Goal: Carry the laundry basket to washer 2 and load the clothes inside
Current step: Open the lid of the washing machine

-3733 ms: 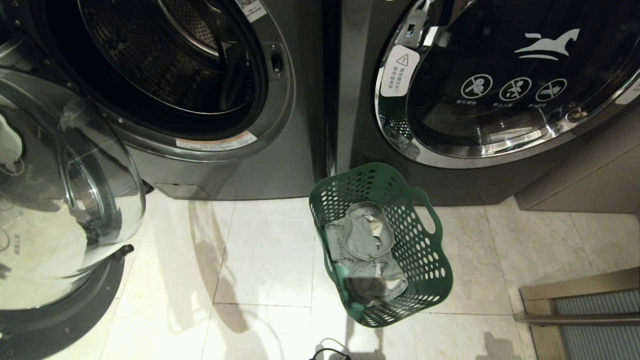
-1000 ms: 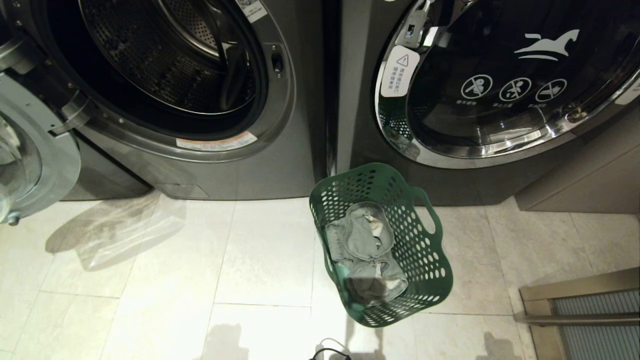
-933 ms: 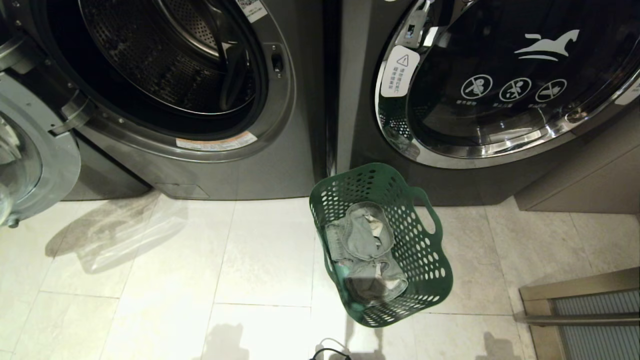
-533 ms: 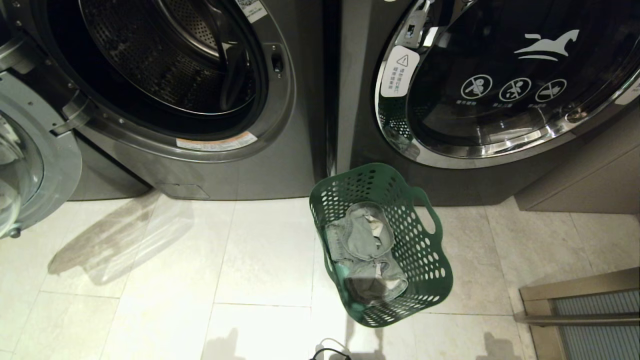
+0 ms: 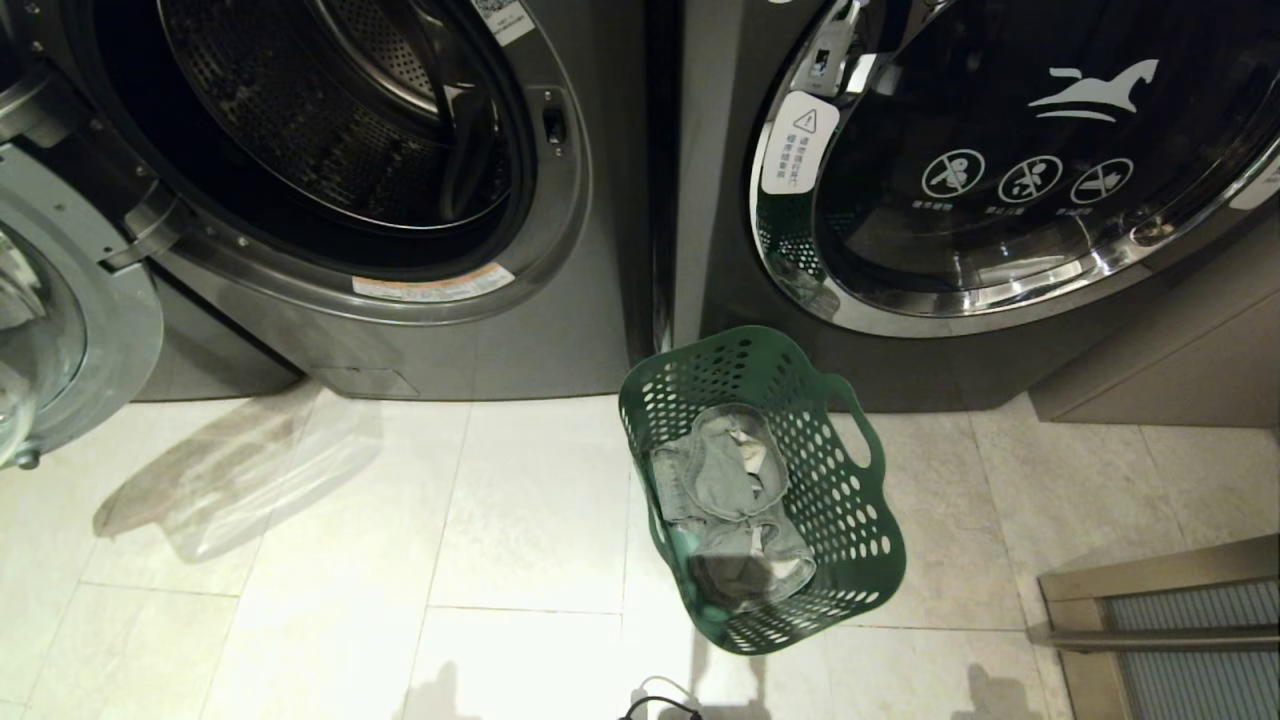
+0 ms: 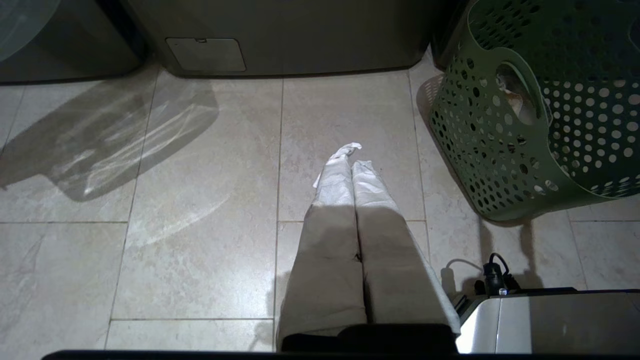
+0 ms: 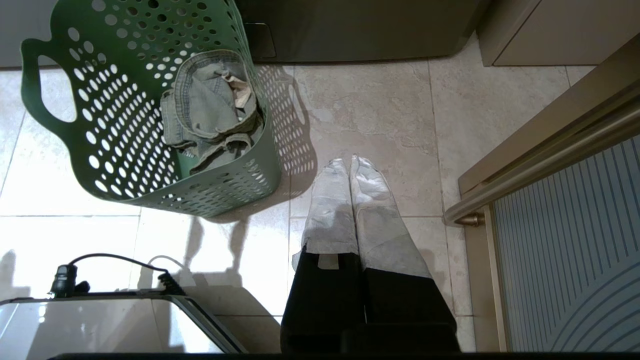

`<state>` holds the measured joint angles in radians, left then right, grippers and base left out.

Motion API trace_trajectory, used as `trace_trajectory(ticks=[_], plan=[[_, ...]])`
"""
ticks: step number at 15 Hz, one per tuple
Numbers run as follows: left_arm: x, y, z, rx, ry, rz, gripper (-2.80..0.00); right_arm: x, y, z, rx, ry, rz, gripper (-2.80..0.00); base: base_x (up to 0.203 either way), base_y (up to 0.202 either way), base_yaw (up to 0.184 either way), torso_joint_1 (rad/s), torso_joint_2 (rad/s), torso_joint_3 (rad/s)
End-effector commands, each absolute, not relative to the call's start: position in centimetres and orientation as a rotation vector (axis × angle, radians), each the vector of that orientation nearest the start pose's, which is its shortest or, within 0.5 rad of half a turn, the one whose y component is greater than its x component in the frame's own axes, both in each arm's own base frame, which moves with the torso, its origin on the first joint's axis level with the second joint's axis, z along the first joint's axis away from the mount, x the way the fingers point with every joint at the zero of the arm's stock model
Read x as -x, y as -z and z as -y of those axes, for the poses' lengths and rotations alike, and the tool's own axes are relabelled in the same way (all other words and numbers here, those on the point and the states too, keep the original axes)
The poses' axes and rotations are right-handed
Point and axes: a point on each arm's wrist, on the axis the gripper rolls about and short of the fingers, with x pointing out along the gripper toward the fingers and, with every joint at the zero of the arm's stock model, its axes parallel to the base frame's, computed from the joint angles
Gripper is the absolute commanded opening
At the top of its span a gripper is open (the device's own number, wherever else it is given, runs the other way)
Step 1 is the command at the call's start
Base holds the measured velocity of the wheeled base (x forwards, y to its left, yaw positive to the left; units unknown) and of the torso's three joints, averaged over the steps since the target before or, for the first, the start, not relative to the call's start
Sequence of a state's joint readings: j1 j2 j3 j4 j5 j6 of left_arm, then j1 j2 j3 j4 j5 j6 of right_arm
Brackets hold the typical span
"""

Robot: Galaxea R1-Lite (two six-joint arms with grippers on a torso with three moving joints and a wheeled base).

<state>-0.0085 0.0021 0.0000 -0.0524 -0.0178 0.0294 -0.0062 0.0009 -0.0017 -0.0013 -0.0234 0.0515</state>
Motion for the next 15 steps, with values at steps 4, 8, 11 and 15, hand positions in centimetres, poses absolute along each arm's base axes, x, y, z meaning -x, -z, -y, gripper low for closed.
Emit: trace_trajectory(ticks=[4,8,11,15], plan=[[2.26,-7.52,-0.02,-0.034,0.008,-0.006,-2.80,2.28,-7.61,0.04,-0.052,0.031,0.002,-2.80,0.000,0.000,0.000,0.000,0.00,0.000],[2.26,-7.52,-0.02,-0.038,0.008,-0.006,-2.80,2.28,-7.61,0.04,-0.052,0.031,0.002,-2.80,0.000,0.000,0.000,0.000,0.00,0.000],[2.26,-7.52,-0.02,-0.043,0.008,-0.006,-2.80,2.28,-7.61,0.04,-0.051,0.030,0.002,-2.80,0.000,0.000,0.000,0.000,0.00,0.000],[2.26,-7.51,-0.01,-0.060,0.015,-0.007,-2.80,2.28,-7.61,0.04,-0.051,0.029,0.002,-2.80,0.000,0.000,0.000,0.000,0.00,0.000]])
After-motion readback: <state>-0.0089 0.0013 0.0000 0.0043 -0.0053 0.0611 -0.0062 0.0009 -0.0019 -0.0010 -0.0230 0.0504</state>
